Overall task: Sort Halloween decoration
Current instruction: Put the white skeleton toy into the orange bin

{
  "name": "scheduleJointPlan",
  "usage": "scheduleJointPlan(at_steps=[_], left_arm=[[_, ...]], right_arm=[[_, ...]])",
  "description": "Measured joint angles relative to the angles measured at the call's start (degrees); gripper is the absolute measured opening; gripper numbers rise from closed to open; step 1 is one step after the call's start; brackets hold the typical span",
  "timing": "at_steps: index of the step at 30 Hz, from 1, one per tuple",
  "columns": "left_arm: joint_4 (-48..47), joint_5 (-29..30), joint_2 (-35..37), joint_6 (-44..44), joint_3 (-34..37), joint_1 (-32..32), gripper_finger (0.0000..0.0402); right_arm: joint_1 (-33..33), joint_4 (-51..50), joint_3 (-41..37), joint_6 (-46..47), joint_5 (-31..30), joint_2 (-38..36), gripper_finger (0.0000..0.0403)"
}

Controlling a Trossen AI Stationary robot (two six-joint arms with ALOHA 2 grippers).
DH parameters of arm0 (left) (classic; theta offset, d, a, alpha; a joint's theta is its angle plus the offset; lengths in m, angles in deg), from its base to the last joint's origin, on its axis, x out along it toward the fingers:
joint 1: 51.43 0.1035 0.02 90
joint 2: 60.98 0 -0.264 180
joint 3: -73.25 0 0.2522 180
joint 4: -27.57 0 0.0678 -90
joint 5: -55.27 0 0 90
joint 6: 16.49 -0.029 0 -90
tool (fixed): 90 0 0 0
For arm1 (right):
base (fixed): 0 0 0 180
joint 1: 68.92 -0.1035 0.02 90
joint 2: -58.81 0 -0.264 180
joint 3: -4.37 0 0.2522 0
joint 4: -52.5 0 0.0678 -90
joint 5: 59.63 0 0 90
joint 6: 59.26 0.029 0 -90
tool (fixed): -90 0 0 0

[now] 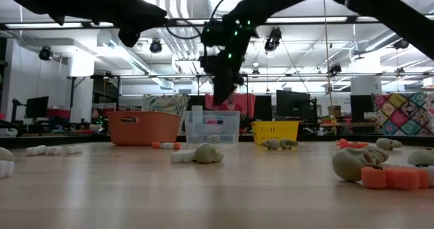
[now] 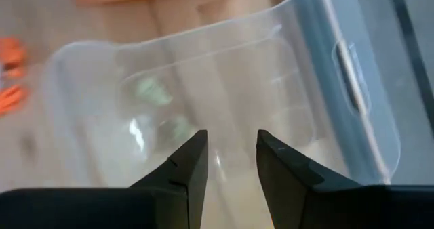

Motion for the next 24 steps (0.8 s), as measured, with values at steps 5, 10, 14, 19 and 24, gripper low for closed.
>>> scheduleJointPlan(at_steps=[5,10,14,19,24], left_arm=[[0.05,0.0,-1.44,1.86,0.01,-2.43,0.0081],[0.03,0.02,-2.18,3.82,0.01,-6.27,0.0081],[0.05,0.04,-2.41,4.48,0.01,-9.66,0.0081],[0.06,0.06,-3.31,6.93,0.01,-12.43,0.0081],[-3.32,0.08,-5.6,14.86,-0.2,-13.04,0.0081]], right_arm=[[-3.21,-6.02,-0.1,0.98,0.02,-2.77,0.0099],[-7.7,-8.06,-2.14,0.89,0.52,-5.95,0.0092],[-11.9,-7.12,-7.07,2.04,2.44,-9.81,0.0091],[-17.05,-1.16,-16.96,4.36,2.67,-16.26,0.0091],[-20.89,5.04,-26.67,8.15,2.42,-22.91,0.0091]])
